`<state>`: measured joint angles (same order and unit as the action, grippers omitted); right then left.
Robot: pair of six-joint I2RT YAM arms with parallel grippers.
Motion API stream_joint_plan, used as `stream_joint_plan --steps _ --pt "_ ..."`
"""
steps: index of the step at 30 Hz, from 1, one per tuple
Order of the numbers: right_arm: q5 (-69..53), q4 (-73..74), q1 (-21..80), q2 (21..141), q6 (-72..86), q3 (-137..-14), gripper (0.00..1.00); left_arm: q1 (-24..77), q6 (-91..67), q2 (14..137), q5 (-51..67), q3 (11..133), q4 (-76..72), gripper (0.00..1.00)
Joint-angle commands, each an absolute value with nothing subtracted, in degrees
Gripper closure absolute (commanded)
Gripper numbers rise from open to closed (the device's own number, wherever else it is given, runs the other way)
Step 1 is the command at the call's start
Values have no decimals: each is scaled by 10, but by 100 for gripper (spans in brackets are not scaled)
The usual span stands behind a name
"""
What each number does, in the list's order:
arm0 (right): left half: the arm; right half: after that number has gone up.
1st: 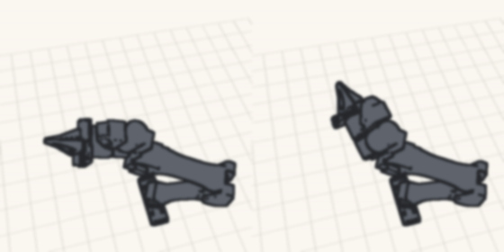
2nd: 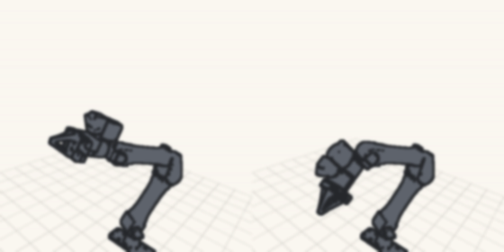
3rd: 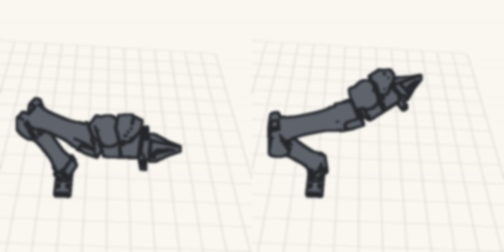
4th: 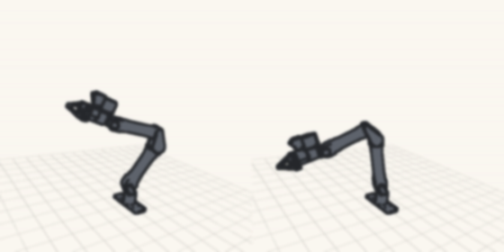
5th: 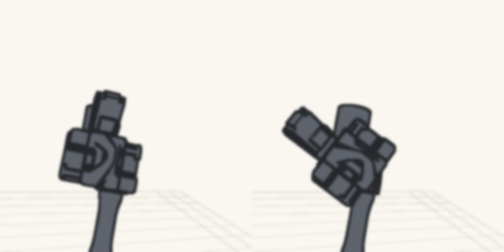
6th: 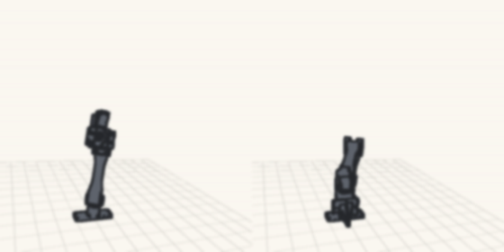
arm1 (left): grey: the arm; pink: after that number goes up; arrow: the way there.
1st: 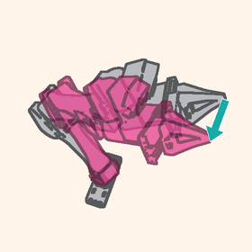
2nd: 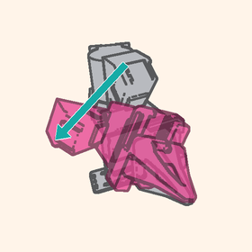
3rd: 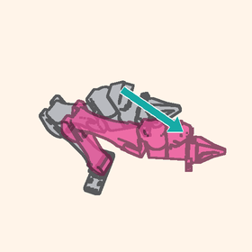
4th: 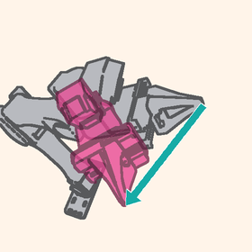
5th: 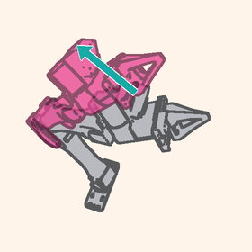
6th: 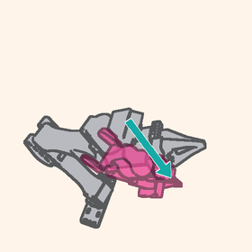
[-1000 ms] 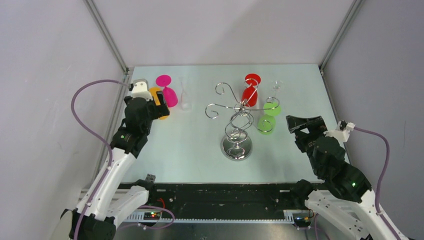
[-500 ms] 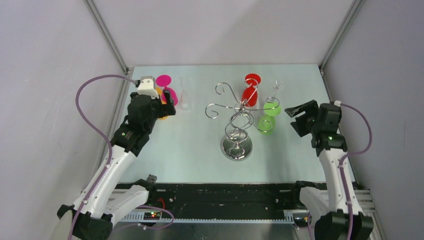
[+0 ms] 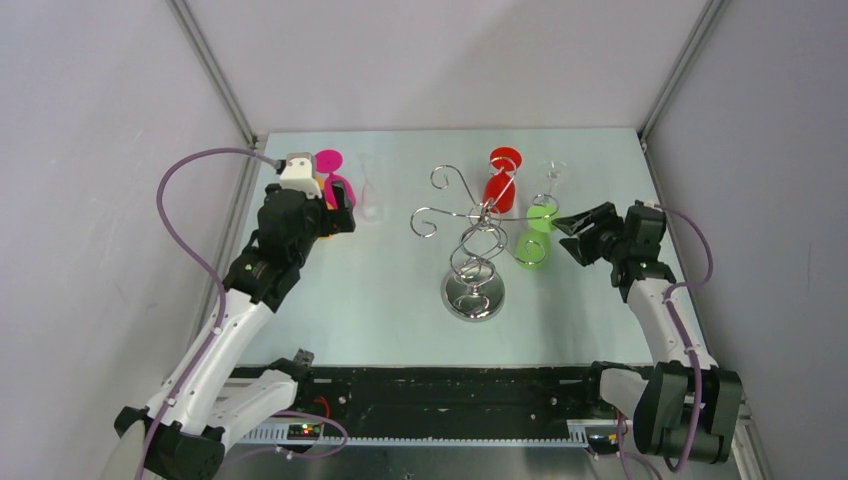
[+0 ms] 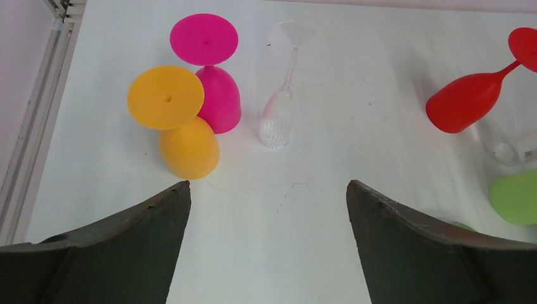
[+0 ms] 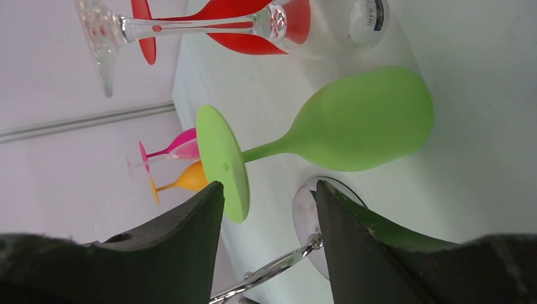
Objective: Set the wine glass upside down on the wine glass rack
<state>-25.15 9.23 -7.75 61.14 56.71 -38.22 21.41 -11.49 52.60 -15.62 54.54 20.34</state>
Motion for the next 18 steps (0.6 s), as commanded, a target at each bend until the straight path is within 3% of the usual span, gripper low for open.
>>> stream_joint_plan --steps 1,6,18 --pt "-280 -2 -80 626 586 -364 41 218 -100 517 -146 545 196 2" --pt "-295 -69 -80 650 605 -344 47 218 -97 512 -150 544 196 2" --pt "-313 -148 -79 676 635 -322 72 218 -92 514 -156 543 196 3"
